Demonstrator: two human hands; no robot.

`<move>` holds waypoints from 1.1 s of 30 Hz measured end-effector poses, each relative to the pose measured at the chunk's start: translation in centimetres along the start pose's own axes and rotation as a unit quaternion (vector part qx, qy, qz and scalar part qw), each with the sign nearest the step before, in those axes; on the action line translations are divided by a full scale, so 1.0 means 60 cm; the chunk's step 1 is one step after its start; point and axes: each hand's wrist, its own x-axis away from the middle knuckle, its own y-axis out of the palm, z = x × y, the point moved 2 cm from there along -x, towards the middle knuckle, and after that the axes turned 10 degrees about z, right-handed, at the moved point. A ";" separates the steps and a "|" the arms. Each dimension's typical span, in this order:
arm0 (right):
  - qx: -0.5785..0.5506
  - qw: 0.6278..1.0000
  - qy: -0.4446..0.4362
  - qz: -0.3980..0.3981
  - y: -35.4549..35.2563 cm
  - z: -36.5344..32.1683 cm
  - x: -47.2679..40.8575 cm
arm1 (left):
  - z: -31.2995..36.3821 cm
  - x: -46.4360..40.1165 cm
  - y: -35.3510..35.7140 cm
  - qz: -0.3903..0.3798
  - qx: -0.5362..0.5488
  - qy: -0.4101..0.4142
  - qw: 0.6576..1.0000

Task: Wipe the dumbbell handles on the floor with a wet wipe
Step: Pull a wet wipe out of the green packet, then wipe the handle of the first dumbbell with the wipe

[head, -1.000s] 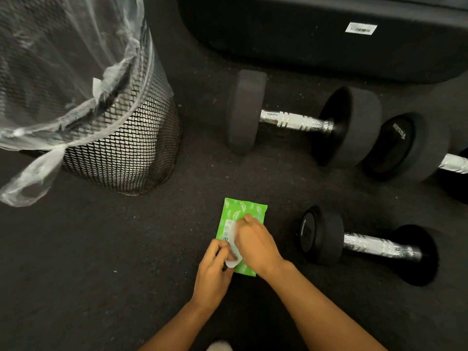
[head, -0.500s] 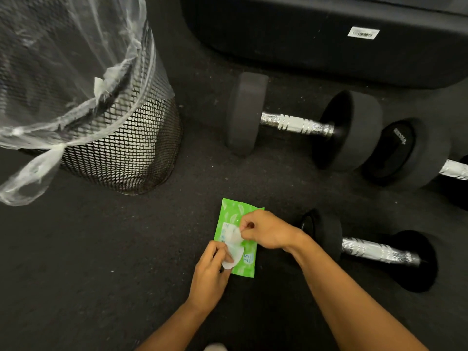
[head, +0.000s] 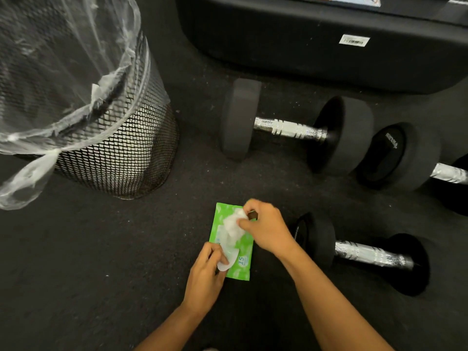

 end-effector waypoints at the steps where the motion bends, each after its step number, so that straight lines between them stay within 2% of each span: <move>1: -0.042 0.999 0.010 0.006 -0.011 -0.005 -0.003 | 0.000 -0.001 0.000 -0.004 -0.004 -0.001 1.000; 4: -0.155 0.987 0.036 -0.010 -0.038 -0.020 -0.009 | 0.004 -0.007 -0.003 -0.016 -0.005 -0.006 1.000; 8: -0.235 0.970 0.050 -0.039 -0.057 -0.028 -0.010 | 0.029 -0.036 -0.013 -0.004 -0.026 -0.039 0.999; 11: -0.206 0.977 0.038 -0.038 -0.056 -0.020 -0.018 | 0.043 -0.066 -0.017 -0.005 -0.130 -0.078 0.988; 16: -0.139 0.987 0.021 -0.078 -0.092 -0.035 -0.062 | 0.051 -0.112 -0.024 -0.034 -0.272 0.005 0.962; 21: -0.161 0.987 0.000 0.017 -0.174 -0.069 -0.127 | 0.134 -0.221 -0.044 0.035 -0.275 0.118 0.954; 26: -0.119 0.988 0.000 0.104 -0.225 -0.096 -0.170 | 0.246 -0.324 -0.086 0.086 -0.273 0.149 0.946; 30: -0.060 0.979 -0.054 0.188 -0.248 -0.123 -0.216 | 0.266 -0.382 -0.107 0.060 -0.272 0.181 0.943; 33: -0.018 0.977 -0.088 0.195 -0.233 -0.129 -0.255 | 0.250 -0.421 -0.108 0.023 -0.276 0.204 0.939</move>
